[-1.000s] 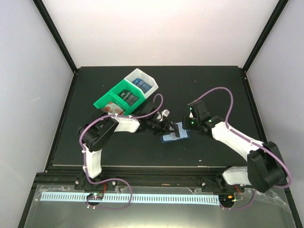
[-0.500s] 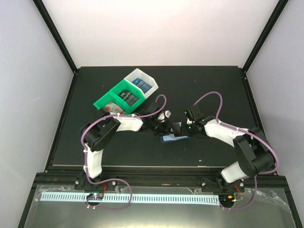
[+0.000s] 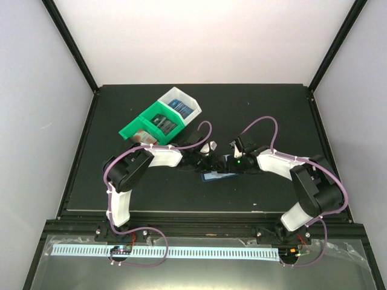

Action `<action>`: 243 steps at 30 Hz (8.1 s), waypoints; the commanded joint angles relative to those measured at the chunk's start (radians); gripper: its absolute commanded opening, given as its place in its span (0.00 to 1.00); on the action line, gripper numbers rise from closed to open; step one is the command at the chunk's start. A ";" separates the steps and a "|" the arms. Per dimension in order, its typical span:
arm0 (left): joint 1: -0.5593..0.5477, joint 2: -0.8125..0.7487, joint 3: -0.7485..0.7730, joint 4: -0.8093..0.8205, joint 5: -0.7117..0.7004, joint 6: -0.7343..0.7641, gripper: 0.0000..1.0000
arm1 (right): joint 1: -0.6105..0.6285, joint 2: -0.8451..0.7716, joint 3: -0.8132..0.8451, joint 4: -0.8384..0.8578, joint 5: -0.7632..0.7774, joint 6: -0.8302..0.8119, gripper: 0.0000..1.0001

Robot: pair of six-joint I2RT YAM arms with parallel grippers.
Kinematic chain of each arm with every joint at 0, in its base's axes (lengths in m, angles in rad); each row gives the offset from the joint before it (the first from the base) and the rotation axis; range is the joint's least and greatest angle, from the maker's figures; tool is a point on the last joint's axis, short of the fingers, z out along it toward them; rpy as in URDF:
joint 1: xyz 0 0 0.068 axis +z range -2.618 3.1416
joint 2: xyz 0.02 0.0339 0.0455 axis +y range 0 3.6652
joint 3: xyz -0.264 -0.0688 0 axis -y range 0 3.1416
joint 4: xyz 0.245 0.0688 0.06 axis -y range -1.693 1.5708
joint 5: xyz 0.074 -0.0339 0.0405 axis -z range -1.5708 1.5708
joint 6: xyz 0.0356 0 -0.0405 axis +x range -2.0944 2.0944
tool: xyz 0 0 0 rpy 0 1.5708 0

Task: Put the credit cards into the card holder
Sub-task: Insert the credit card into the card holder.

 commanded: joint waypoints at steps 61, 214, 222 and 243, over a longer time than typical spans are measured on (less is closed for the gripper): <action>-0.002 -0.003 -0.037 -0.077 -0.139 0.178 0.09 | -0.001 0.210 0.229 0.072 -0.220 -0.023 0.16; -0.051 -0.068 0.166 -0.289 -0.087 0.157 0.38 | 0.063 -0.277 -0.002 -0.077 0.400 0.147 0.12; -0.039 -0.192 0.155 -0.353 -0.253 0.216 0.52 | 0.063 -0.283 0.018 -0.051 0.218 0.025 0.16; 0.322 -0.567 0.064 -0.734 -0.710 0.574 0.66 | 0.116 -0.016 0.281 -0.115 0.115 -0.032 0.41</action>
